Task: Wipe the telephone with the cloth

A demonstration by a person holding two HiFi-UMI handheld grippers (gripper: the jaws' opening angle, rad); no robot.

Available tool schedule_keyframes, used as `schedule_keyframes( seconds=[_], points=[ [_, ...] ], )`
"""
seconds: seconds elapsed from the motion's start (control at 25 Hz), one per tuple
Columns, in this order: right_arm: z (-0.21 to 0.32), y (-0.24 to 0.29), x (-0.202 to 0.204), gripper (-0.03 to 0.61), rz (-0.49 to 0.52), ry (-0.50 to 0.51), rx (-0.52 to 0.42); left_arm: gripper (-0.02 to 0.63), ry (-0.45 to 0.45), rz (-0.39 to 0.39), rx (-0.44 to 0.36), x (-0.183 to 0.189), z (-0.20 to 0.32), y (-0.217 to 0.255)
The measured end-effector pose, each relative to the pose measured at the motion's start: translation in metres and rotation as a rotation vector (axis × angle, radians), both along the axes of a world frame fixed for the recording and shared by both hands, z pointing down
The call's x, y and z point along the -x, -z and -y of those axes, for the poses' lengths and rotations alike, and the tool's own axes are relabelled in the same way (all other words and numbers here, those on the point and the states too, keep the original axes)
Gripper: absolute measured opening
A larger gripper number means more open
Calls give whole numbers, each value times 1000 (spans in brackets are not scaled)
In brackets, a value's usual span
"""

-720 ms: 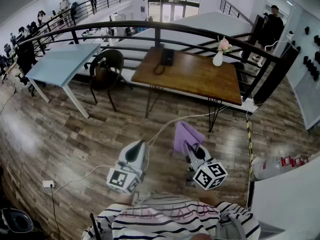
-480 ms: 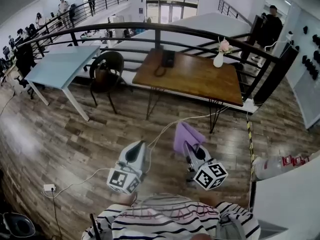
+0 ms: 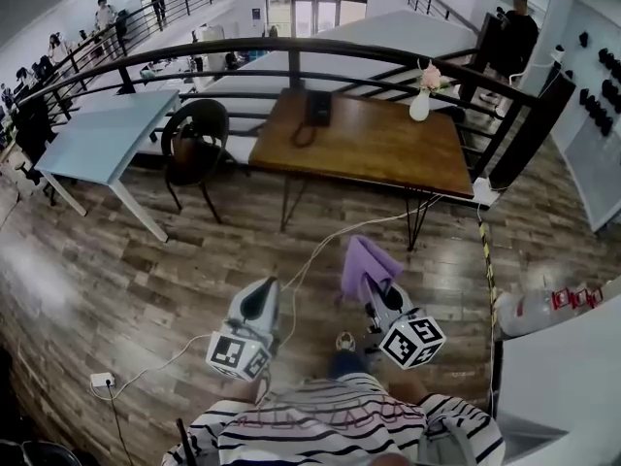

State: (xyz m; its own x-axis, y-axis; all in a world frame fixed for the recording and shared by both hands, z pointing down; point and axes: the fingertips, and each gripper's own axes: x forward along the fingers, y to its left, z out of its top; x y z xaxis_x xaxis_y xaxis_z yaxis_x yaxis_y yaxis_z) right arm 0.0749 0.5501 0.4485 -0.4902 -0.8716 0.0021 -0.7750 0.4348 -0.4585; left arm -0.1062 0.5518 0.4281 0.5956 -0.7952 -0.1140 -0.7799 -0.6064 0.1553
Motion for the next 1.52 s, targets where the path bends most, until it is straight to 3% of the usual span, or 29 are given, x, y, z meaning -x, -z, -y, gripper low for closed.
schedule_keyframes(
  seconds=[0.52, 0.88, 1.2, 1.52],
  points=[
    [187, 0, -51, 34, 9, 72, 10, 2, 53, 17, -18, -51, 175, 11],
    [296, -11, -77, 34, 3, 167, 23, 2, 142, 13, -2, -80, 268, 2],
    [355, -29, -74, 34, 3, 196, 63, 2, 178, -4, 46, -75, 323, -17],
    [424, -35, -48, 34, 4, 149, 77, 2, 127, -35, 53, -50, 405, -27]
  ],
)
